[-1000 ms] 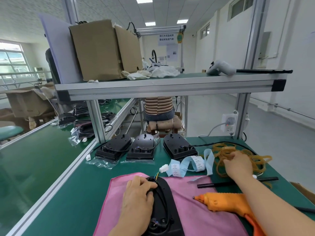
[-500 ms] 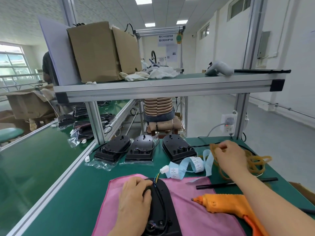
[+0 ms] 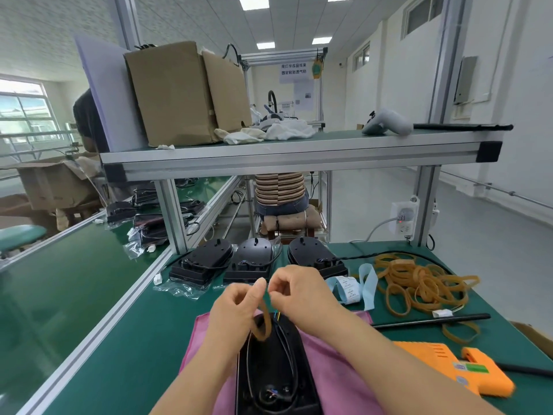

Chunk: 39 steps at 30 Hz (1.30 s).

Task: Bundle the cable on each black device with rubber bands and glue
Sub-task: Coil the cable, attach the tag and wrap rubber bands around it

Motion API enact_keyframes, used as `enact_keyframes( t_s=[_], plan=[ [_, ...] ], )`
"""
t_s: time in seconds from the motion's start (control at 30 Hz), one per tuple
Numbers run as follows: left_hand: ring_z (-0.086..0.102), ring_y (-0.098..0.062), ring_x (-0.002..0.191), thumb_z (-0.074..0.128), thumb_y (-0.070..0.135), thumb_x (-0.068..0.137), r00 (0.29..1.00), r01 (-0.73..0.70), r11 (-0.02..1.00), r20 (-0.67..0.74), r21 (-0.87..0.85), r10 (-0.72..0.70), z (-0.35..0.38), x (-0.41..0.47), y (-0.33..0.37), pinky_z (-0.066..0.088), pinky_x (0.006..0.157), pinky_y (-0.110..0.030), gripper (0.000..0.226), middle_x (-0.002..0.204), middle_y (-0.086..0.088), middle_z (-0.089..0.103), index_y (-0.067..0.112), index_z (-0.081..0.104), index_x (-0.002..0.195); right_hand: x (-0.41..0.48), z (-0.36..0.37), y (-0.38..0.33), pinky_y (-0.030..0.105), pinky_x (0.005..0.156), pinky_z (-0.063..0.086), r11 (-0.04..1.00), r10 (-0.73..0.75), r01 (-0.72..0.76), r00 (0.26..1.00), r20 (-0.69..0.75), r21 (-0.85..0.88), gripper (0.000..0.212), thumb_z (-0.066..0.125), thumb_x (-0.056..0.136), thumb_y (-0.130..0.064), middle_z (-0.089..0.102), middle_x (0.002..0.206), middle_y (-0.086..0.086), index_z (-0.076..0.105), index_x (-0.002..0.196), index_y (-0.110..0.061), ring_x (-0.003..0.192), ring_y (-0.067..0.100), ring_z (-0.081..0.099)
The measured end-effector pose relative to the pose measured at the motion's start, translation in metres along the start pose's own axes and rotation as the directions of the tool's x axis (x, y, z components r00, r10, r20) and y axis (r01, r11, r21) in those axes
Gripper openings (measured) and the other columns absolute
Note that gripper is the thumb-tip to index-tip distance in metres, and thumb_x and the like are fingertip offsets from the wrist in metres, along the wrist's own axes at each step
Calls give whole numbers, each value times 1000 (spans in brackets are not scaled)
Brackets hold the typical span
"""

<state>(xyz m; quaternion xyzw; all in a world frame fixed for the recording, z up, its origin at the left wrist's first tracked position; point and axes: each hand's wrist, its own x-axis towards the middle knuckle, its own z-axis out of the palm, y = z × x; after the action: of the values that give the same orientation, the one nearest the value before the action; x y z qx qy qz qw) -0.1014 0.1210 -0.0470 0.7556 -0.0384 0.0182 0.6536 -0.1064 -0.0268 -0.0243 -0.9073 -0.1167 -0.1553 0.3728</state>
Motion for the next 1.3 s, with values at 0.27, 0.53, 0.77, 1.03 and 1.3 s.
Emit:
enact_keyframes(
  t_s=[0.27, 0.53, 0.77, 1.03, 1.3],
  plan=[
    [66, 0, 71, 68, 16, 90, 997, 56, 991, -59, 118, -49, -9, 4, -21, 48, 68, -19, 6, 82, 6, 74, 20, 72, 89, -2, 13, 13, 24, 73, 52, 985, 170, -166, 976, 137, -42, 12, 61, 82, -15, 65, 76, -9, 71, 82, -22, 76, 9, 63],
    [66, -7, 85, 70, 15, 88, 998, 32, 963, -62, 268, -16, -5, 7, -29, 48, 72, -17, 8, 87, 7, 72, 23, 72, 90, -4, 27, 31, 31, 75, 46, 916, 370, -340, 921, 121, -213, 32, 72, 75, -34, 58, 101, 0, 55, 99, -22, 93, 20, 57],
    [65, -11, 73, 64, 30, 91, 999, 25, 972, -52, 233, -14, -3, 6, -22, 54, 79, -36, 14, 74, 5, 72, 24, 73, 82, -2, 20, 29, 22, 66, 49, 953, 302, -302, 947, 109, -22, 17, 73, 76, -19, 63, 73, -9, 60, 70, -27, 68, 6, 57],
    [57, 0, 51, 72, 23, 88, 996, 56, 992, 63, 112, -64, -5, 3, -13, 45, 50, -13, 13, 64, 0, 70, 11, 74, 85, -2, 22, 15, 18, 56, 45, 973, 189, -196, 980, 69, 118, 6, 70, 76, -19, 62, 67, -9, 65, 76, -23, 57, 0, 51],
    [46, -10, 46, 75, 26, 85, 996, 40, 895, 55, 444, -72, -32, 12, -31, 41, 52, -20, 33, 51, 4, 56, 3, 66, 64, -5, 7, 35, 24, 69, 52, 946, 310, -313, 949, 52, 86, 10, 68, 81, -20, 65, 70, -11, 66, 71, -24, 66, 4, 58]
  ],
)
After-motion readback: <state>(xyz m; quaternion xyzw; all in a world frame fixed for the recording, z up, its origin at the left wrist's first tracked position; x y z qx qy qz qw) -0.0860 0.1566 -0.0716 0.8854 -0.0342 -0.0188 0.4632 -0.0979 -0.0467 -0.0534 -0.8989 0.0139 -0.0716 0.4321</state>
